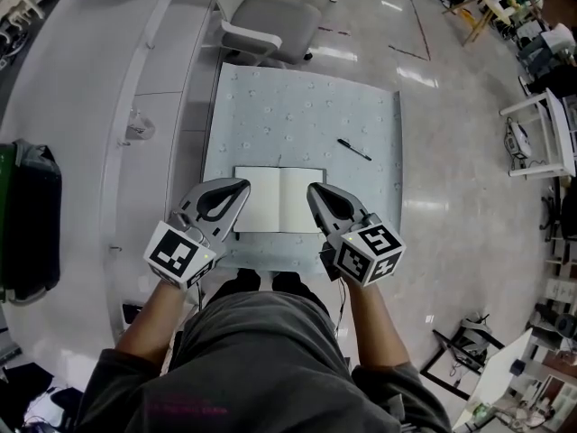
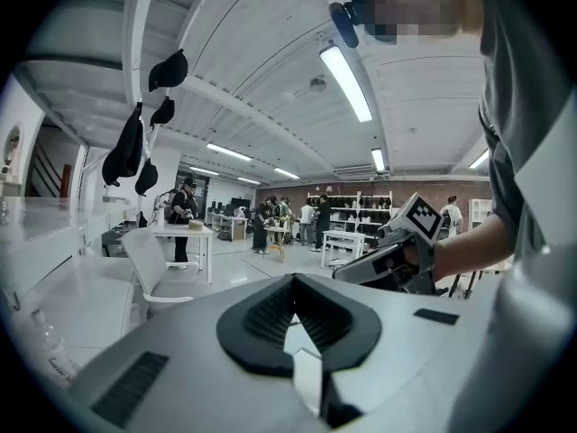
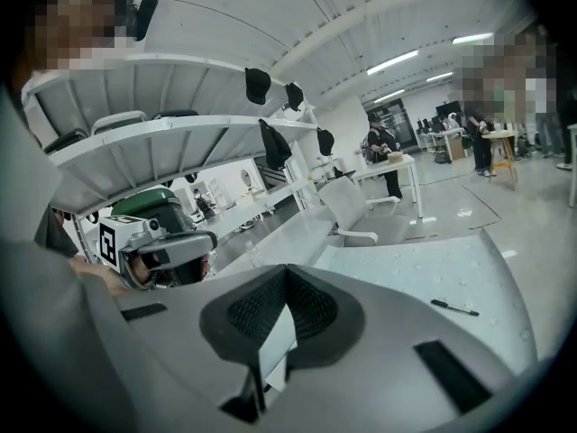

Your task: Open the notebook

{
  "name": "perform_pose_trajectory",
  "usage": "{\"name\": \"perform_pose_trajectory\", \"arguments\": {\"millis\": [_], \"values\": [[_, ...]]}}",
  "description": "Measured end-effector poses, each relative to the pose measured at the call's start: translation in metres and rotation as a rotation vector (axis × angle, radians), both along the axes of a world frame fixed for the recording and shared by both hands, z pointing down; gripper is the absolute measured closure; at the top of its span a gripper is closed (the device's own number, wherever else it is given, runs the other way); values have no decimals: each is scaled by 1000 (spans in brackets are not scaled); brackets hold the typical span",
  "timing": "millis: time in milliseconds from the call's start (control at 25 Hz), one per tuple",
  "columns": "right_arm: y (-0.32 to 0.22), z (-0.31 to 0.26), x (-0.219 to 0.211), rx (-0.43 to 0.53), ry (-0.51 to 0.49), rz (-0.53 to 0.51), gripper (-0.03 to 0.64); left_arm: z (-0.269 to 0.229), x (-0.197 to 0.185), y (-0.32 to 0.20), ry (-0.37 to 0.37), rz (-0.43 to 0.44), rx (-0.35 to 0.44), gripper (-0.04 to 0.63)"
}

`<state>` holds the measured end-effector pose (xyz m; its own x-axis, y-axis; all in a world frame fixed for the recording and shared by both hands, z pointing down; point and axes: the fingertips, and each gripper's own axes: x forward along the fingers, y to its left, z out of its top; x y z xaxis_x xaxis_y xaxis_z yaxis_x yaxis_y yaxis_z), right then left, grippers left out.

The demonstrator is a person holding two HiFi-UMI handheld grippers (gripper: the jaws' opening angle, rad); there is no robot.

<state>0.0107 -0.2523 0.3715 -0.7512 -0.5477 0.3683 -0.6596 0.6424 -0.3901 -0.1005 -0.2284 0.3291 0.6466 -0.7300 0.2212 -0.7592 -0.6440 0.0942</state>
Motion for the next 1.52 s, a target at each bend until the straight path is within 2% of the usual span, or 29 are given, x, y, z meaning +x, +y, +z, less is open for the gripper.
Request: {"name": "perform_pose_trajectory", "arguments": {"millis": [640,1520], "values": [[8,-8,11,6,-3,25,614,-4,9,3,7,21,2,595],[2,-12,2,7,-9,-19,614,-2,11,-3,1,6,-4,595]]}}
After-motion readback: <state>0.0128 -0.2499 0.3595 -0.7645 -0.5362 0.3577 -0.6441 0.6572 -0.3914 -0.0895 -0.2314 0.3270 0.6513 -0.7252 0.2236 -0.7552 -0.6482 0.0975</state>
